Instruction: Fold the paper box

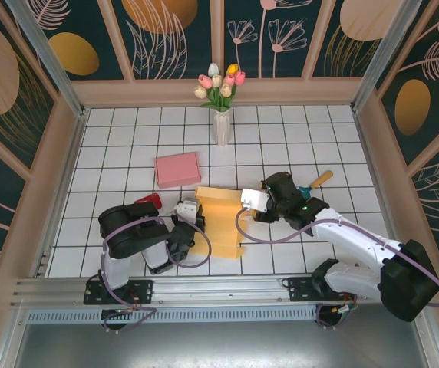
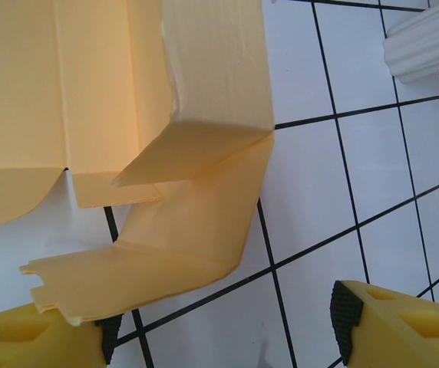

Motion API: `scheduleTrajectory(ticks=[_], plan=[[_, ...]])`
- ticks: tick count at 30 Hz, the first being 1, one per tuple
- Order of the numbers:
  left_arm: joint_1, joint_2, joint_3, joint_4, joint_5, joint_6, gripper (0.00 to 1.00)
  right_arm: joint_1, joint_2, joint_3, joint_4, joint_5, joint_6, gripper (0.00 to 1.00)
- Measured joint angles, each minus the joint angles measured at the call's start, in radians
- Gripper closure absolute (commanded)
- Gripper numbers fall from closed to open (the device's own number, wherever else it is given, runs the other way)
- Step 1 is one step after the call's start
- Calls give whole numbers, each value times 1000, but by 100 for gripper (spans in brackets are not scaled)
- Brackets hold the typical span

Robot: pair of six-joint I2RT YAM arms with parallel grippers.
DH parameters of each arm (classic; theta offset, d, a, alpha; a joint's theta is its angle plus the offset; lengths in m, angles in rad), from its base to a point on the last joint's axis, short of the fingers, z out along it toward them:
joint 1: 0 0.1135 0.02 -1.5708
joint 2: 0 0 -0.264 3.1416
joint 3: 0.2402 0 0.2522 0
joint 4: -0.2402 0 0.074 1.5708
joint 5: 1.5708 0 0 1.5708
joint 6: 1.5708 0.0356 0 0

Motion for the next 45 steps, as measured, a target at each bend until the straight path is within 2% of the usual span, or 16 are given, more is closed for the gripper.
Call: scheduleTrajectory(ticks=[11,26,32,39,43,45], plan=[[0,0,0,0,3,0,100,0,39,1,66,-15,77,26],[0,0,0,0,0,0,100,0,164,12,201,95,189,27],[0,0,0,0,-2,0,100,0,188,14,233,113,217,32],[0,0,0,-2,-10,-7,100,53,188,14,252,16,239,40],[0,0,0,-3,-18,-15,100,83,188,1,275,2,268,50],[0,0,0,-4,-22,-18,100,85,188,-10,293,5,299,52]])
